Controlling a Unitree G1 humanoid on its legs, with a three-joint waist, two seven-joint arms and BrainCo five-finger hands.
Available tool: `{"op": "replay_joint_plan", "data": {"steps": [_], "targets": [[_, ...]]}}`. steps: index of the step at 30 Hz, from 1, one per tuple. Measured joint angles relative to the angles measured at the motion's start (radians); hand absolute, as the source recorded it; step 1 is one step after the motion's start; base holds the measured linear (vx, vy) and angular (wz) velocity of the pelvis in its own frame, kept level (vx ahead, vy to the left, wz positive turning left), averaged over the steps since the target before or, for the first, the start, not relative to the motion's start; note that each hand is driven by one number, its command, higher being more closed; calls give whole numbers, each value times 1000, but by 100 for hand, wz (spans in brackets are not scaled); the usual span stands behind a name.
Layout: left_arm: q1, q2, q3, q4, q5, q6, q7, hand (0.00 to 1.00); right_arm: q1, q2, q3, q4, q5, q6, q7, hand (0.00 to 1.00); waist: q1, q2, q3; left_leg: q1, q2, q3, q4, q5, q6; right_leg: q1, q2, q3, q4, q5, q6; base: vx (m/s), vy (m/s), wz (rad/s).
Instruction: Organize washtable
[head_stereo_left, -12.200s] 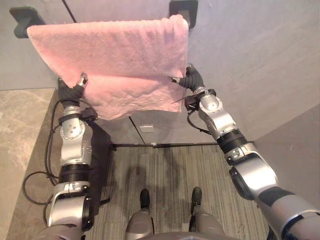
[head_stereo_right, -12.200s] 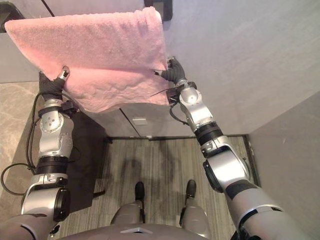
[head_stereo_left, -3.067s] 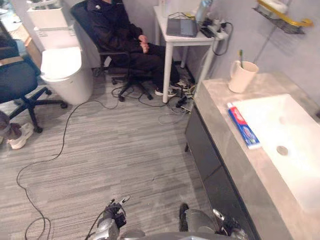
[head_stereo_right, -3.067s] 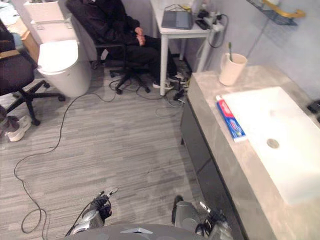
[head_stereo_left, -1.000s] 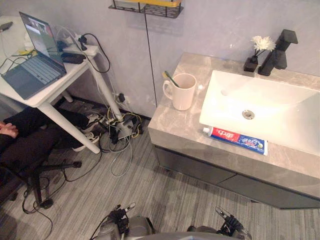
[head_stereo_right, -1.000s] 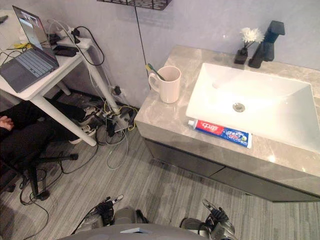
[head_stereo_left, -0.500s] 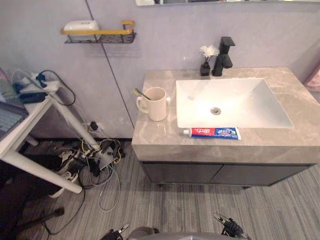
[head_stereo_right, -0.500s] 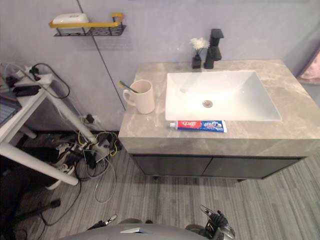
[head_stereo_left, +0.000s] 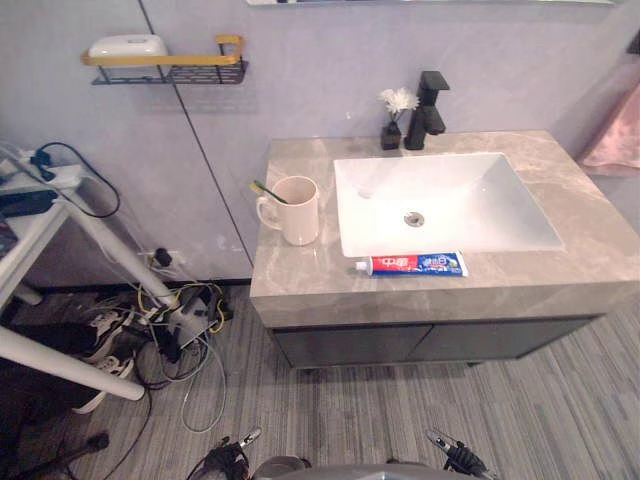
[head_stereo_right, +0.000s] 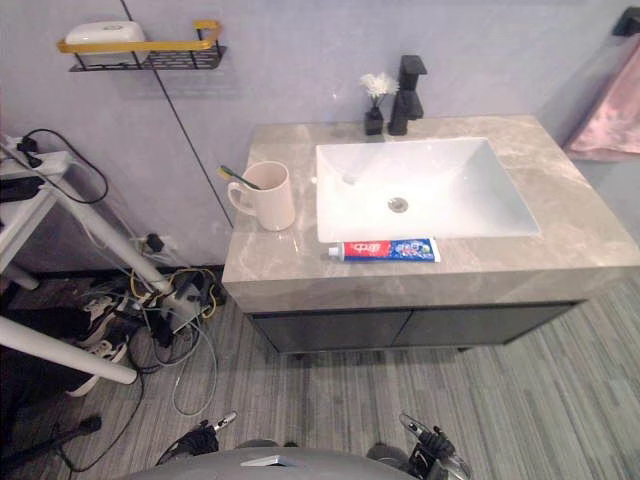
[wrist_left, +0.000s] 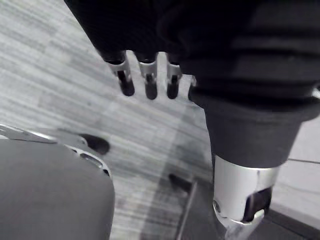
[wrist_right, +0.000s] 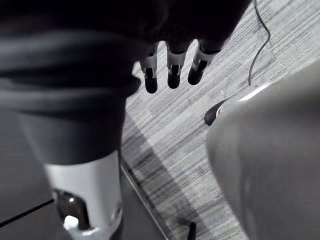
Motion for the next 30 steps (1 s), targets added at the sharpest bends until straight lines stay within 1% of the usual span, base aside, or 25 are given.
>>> {"op": "replay_joint_plan", "data": {"steps": [1,2,3,4,5,6,7,8,9,10,11,12,13,14,15,16,18,19,22,23,30], "targets": [[-3,15,1,-1,0,-2,0,0,5,13,0,-21,8,-1,-3,0,-3,-18,22,-5,1,2,11,-14,3,-38,-4,0,84,2,2,-223,-7,-1],[-3,23,3,0,0,0,0,0,15,18,0,-28,9,-2,-3,0,-4,-27,19,-11,11,1,22,-22,12,-50,-13,-5,103,4,1,-196,7,8],[-1,23,12,0,1,2,0,0,20,20,-1,-36,10,-2,-4,0,-2,-28,18,-15,21,0,27,-24,15,-54,-24,-28,124,-11,-20,-97,19,12],[6,16,24,0,2,3,1,0,25,18,-5,-36,11,-2,-4,0,8,-23,16,-20,33,-2,32,-24,13,-58,-49,-54,144,-20,-25,-49,7,10],[11,7,54,0,1,4,2,0,26,19,-9,-35,15,-2,-4,0,12,-20,14,-27,43,-12,38,-29,0,-54,-86,-78,147,-20,-25,-29,-21,7],[11,4,67,1,1,7,3,0,25,20,-11,-35,18,-2,-4,0,12,-19,13,-31,48,-17,41,-30,-6,-51,-102,-85,144,-19,-26,38,-76,11],[20,-1,91,1,1,11,5,0,26,21,-13,-35,20,-1,-4,0,12,-20,12,-33,54,-26,46,-26,-21,-37,-118,-83,112,-14,-25,57,-95,11],[25,-1,100,1,1,14,6,0,26,21,-17,-33,20,1,-5,0,12,-23,10,-37,57,-31,50,-20,-30,-22,-127,-83,79,-5,-13,73,-171,20],[37,2,118,1,1,18,7,0,31,35,-40,-23,19,8,-5,0,12,-42,-12,-57,54,-42,54,-13,-46,17,-144,-95,-38,60,24,47,-187,21],[41,3,118,2,2,18,8,0,36,42,-47,-20,17,9,-5,0,12,-48,-22,-64,52,-48,51,-8,-54,31,-149,-114,-77,45,42,86,-247,18],[44,-1,119,3,1,19,9,0,39,42,-59,-15,10,10,-5,0,14,-49,-40,-66,54,-54,35,4,-71,59,-143,-143,-134,34,49,123,-295,16],[50,-11,114,12,3,20,9,0,39,32,-79,-15,5,10,-4,0,11,-23,-55,-63,69,-69,0,36,-92,99,-120,-177,-219,33,48,114,-297,18],[48,-15,109,20,2,20,9,0,39,24,-82,-14,5,10,-4,0,8,-11,-55,-58,74,-78,-19,50,-99,117,-111,-189,-252,33,48,69,-253,24],[46,-16,106,26,1,21,9,0,40,16,-84,-11,5,10,-4,0,9,-8,-54,-57,79,-86,-35,63,-103,129,-103,-198,-276,33,48,28,-193,24],[45,-15,91,31,0,20,12,0,40,4,-86,-2,5,9,-4,0,8,10,-63,-55,87,-113,-56,79,-112,144,-90,-212,-304,33,48,4,-191,28],[42,-13,66,34,-1,19,15,0,37,-7,-86,17,6,9,-4,0,7,18,-64,-43,91,-139,-74,94,-110,165,-82,-226,-321,32,47,-12,-161,27],[42,-5,37,33,0,16,15,0,37,-19,-86,24,6,9,-5,0,7,17,-65,-21,98,-158,-102,106,-123,188,-70,-238,-344,30,42,-93,-93,14],[41,0,28,33,0,17,15,0,36,-21,-86,25,6,9,-5,0,7,13,-65,-18,98,-162,-112,110,-123,188,-71,-240,-350,28,40,-179,-50,4],[40,22,-15,34,0,17,13,0,40,-24,-78,27,7,9,-5,0,-7,-3,-64,-13,88,-164,-151,135,-121,184,-77,-242,-367,29,40,-138,8,5],[43,62,-80,79,22,22,4,0,23,-24,-45,63,8,24,-3,0,-49,-13,-75,20,65,-140,-189,151,-119,200,-86,-197,-430,70,50,-46,11,4],[44,63,-80,79,22,22,4,0,25,-24,-47,63,8,24,-3,0,-53,-13,-75,20,65,-137,-190,151,-119,199,-86,-194,-430,70,50,0,0,0]]}}
